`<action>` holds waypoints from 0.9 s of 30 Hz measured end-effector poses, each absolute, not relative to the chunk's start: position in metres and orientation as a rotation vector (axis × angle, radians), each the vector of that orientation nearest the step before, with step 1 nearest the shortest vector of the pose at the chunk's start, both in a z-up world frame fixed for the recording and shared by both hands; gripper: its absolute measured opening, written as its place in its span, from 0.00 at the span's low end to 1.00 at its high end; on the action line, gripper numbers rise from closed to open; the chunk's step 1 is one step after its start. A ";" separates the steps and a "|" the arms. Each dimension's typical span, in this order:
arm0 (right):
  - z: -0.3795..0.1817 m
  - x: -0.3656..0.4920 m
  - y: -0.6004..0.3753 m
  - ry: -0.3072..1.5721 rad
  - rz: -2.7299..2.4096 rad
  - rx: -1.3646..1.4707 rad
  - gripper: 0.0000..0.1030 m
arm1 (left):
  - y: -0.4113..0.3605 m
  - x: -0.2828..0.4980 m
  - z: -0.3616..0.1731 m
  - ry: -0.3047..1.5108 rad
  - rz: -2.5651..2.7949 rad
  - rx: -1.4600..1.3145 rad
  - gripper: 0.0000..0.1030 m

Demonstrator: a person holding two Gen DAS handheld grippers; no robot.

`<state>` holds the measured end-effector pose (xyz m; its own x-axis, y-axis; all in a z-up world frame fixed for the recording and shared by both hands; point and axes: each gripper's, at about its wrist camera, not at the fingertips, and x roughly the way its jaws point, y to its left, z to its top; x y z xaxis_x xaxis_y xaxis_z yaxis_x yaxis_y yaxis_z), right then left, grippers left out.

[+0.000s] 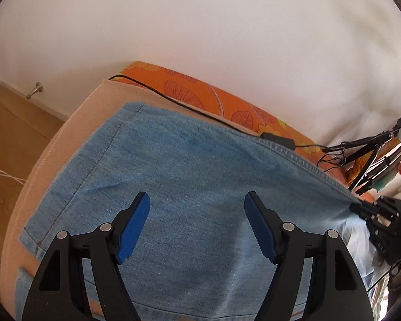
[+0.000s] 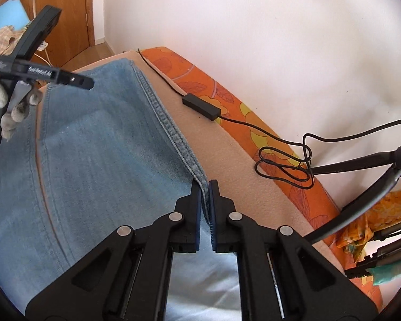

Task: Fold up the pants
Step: 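Close the left gripper on the jeans seam while the right gripper grips further along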

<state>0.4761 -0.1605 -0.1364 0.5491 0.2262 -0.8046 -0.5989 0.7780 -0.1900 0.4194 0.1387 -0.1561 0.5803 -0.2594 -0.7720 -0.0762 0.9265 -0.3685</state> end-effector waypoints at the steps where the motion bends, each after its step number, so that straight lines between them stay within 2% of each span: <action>1: -0.135 0.467 -0.158 0.853 0.515 -0.502 0.06 | 0.141 0.420 -0.150 0.944 -0.115 -0.409 0.71; 7: -0.135 0.418 -0.149 0.837 0.552 -0.564 0.06 | 0.124 0.438 -0.138 1.027 -0.109 -0.413 0.71; 13: -0.152 0.375 -0.129 0.836 0.606 -0.659 0.06 | 0.074 0.451 -0.130 1.084 -0.060 -0.229 0.71; 17: -0.168 0.349 -0.116 0.819 0.645 -0.734 0.06 | 0.047 0.460 -0.154 1.180 -0.012 -0.065 0.71; 22: -0.169 0.339 -0.118 0.807 0.652 -0.717 0.06 | 0.060 0.461 -0.176 1.210 0.041 -0.108 0.69; 24: -0.167 0.339 -0.119 0.806 0.650 -0.697 0.06 | 0.069 0.460 -0.181 1.205 0.035 -0.156 0.56; 26: -0.166 0.337 -0.120 0.800 0.640 -0.686 0.06 | 0.078 0.457 -0.184 1.200 0.022 -0.225 0.22; 27: -0.166 0.338 -0.120 0.802 0.642 -0.676 0.06 | 0.082 0.454 -0.184 1.178 0.012 -0.257 0.13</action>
<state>0.3378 -0.1201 -0.1660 0.5352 0.2533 -0.8059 -0.7308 0.6172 -0.2914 0.4545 0.0819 -0.1838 0.3864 -0.1248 -0.9139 -0.1434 0.9706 -0.1932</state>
